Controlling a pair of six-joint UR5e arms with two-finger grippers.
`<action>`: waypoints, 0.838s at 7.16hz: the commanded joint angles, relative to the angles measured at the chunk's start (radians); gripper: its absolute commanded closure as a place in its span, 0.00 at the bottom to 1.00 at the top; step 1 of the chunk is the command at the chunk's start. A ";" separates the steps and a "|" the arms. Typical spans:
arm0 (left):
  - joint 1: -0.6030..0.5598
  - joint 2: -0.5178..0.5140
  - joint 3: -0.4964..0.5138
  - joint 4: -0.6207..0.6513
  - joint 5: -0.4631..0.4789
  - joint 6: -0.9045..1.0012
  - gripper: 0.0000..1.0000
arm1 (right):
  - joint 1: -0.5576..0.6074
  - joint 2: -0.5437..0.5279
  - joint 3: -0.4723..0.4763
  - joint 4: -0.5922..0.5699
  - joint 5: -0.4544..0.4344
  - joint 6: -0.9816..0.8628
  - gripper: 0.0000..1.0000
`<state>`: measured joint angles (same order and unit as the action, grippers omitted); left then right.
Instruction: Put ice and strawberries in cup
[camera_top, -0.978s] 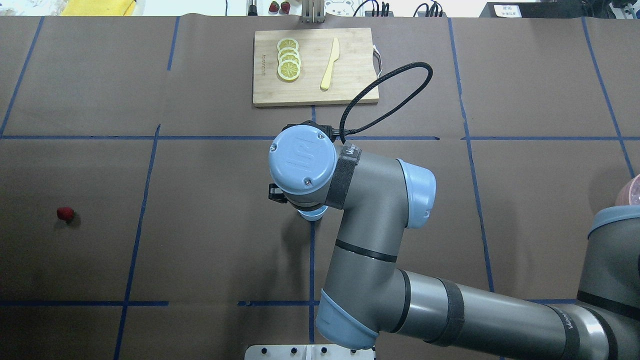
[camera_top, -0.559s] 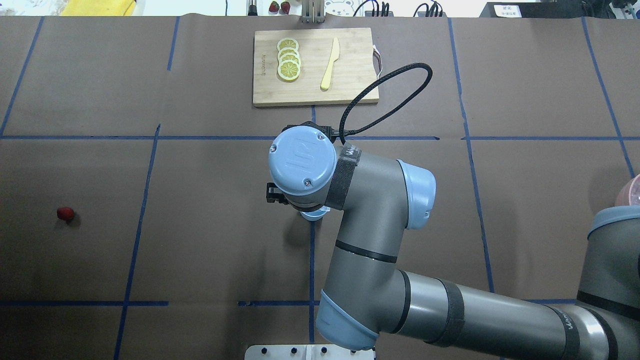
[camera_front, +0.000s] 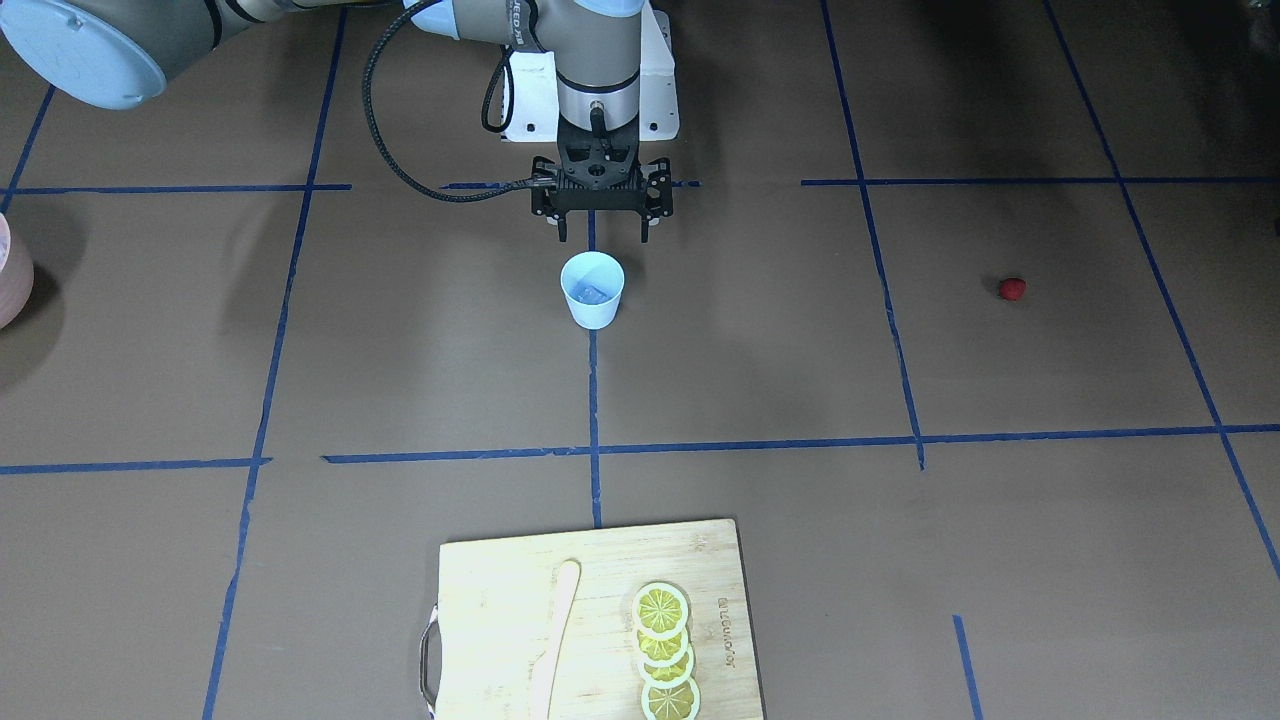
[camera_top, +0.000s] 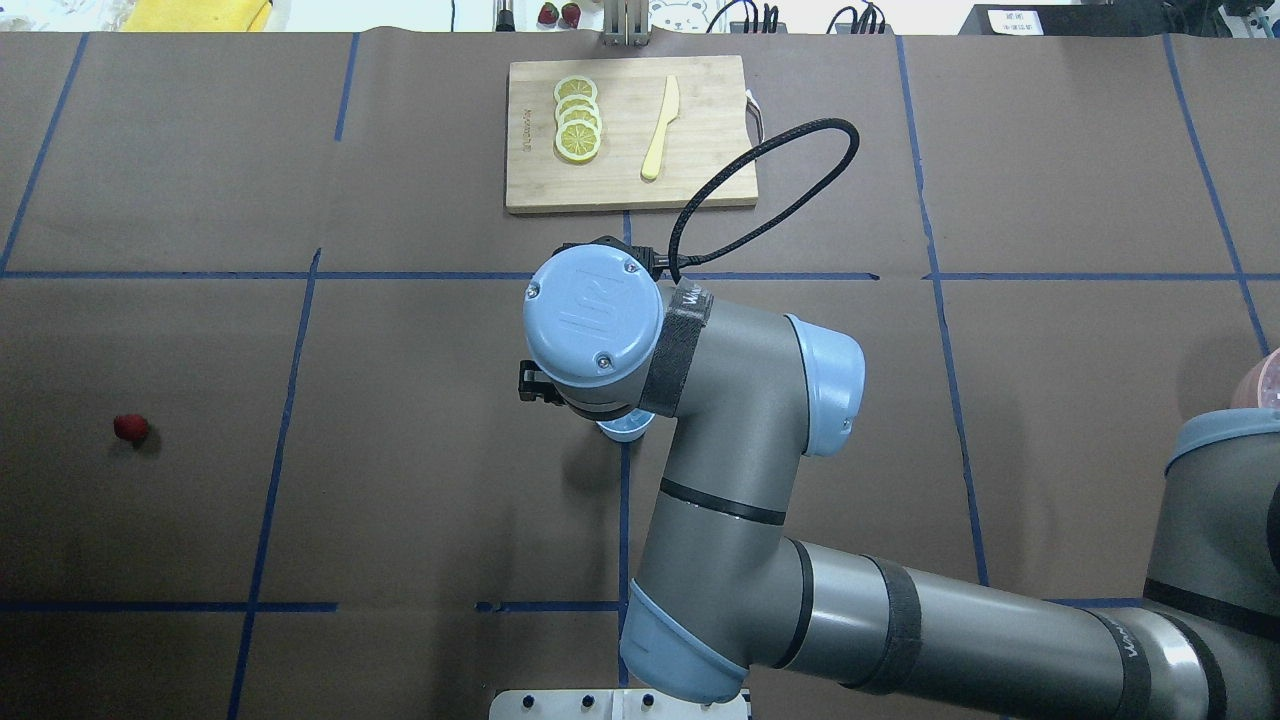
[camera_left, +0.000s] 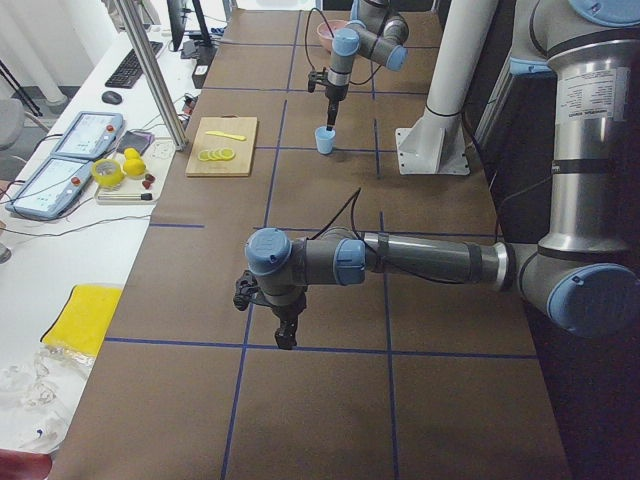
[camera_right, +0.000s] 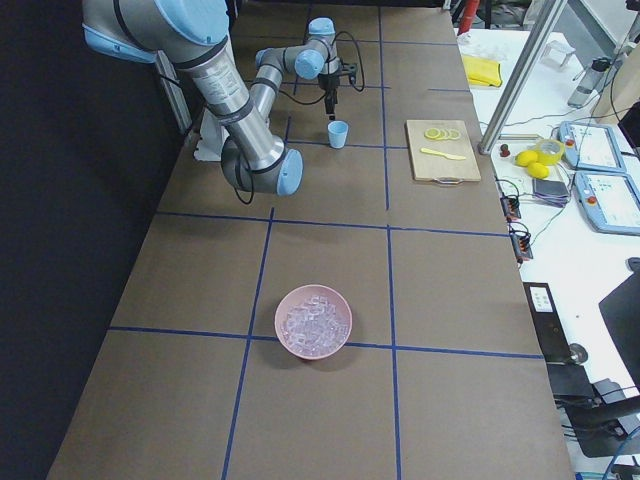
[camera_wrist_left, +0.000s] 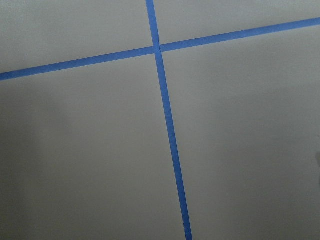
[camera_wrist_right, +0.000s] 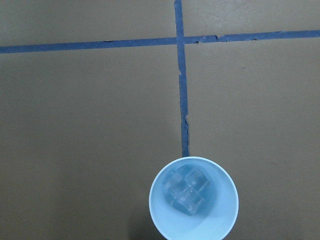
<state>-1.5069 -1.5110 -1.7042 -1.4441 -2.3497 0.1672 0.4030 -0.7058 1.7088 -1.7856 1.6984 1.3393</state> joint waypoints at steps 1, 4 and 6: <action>0.008 -0.002 -0.009 -0.002 0.001 0.002 0.00 | 0.038 -0.004 0.003 -0.002 0.024 -0.018 0.01; 0.051 -0.031 -0.009 0.007 0.016 -0.011 0.00 | 0.268 -0.146 0.093 -0.003 0.237 -0.291 0.01; 0.053 -0.072 -0.009 -0.002 0.010 -0.078 0.00 | 0.449 -0.320 0.188 -0.003 0.369 -0.566 0.01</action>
<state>-1.4580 -1.5536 -1.7142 -1.4430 -2.3395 0.1381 0.7433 -0.9241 1.8440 -1.7886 1.9898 0.9388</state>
